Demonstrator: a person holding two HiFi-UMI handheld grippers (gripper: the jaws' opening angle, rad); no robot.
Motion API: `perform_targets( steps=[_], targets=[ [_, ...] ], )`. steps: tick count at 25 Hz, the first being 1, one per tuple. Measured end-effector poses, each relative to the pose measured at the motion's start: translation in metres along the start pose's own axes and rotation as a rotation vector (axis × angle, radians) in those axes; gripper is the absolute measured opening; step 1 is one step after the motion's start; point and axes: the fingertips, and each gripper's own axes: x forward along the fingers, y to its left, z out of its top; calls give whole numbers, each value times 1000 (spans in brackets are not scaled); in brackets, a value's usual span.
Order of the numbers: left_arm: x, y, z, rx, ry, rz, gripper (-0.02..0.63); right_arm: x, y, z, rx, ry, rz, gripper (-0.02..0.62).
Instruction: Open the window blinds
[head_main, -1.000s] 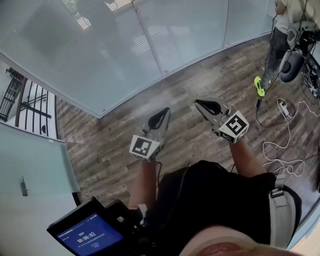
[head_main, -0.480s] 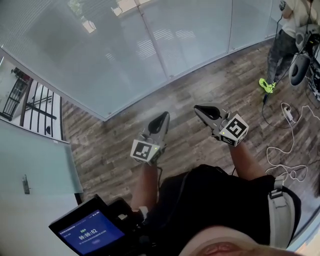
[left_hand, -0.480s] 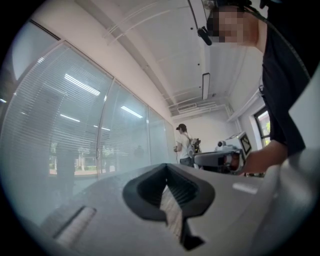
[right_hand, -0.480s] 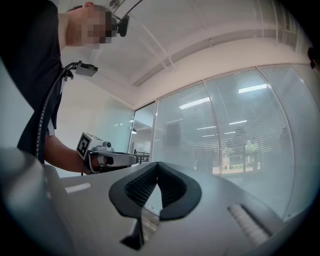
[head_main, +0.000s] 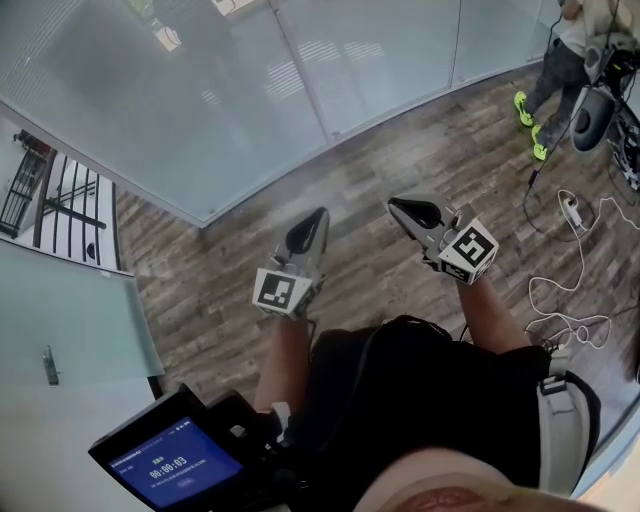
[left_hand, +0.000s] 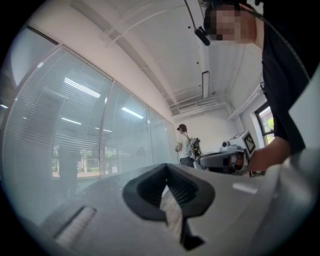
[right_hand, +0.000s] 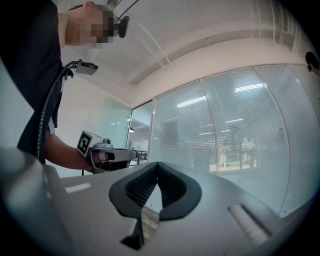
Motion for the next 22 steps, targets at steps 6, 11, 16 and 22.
perform_targets(
  steps=[6, 11, 16, 22],
  targets=[
    [2, 1, 1, -28, 13, 21, 3, -3, -4, -12, 31, 39, 8, 5],
    [8, 10, -10, -23, 22, 12, 3, 5, -11, -12, 19, 28, 0, 6],
    [22, 25, -23, -68, 41, -15, 3, 17, -23, -27, 33, 80, -18, 5],
    [52, 66, -43, -107, 15, -66, 3, 53, -58, -32, 10, 126, -64, 5]
  ],
)
